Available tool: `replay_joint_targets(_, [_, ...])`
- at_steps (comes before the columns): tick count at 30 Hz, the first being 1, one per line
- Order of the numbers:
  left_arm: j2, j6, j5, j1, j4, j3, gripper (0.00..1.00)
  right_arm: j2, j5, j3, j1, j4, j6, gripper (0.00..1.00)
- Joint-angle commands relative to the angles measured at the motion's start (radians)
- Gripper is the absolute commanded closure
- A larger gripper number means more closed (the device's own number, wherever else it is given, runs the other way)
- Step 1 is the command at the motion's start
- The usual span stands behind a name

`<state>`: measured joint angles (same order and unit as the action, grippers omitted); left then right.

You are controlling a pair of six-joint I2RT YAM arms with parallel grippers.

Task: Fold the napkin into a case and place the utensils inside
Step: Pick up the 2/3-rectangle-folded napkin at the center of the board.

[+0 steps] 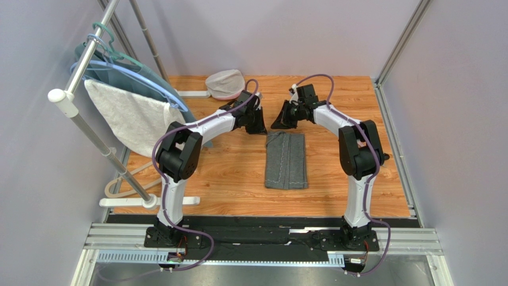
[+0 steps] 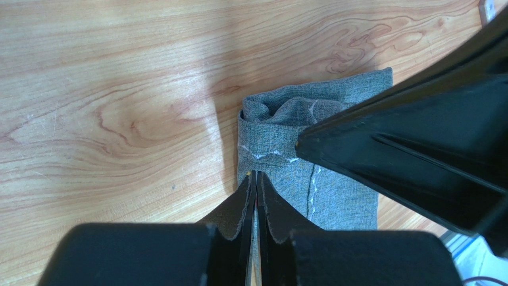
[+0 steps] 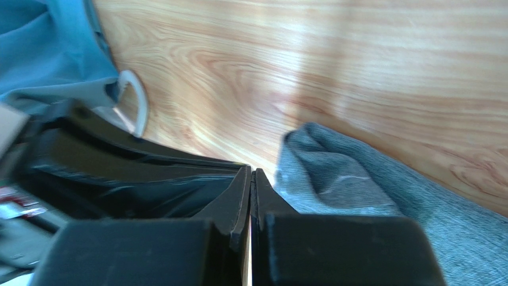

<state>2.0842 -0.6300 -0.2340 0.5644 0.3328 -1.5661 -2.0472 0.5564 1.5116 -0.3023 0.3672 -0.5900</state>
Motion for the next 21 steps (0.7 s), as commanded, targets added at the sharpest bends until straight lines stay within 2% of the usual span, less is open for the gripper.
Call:
replay_joint_targets(1, [-0.047,-0.028,-0.039,-0.006,-0.017,0.003,0.91,0.001,0.008,-0.043,0.028,-0.001,0.007,1.00])
replay_joint_targets(7, [-0.026,-0.066,-0.119,-0.006,-0.066,0.011,0.91,0.039,-0.027,-0.131,0.066,-0.014,0.041,1.00])
replay_joint_targets(21, [0.079,-0.056,-0.203,0.019,-0.058,-0.069,0.88,-0.061,-0.075,-0.079,0.072,-0.027,0.096,1.00])
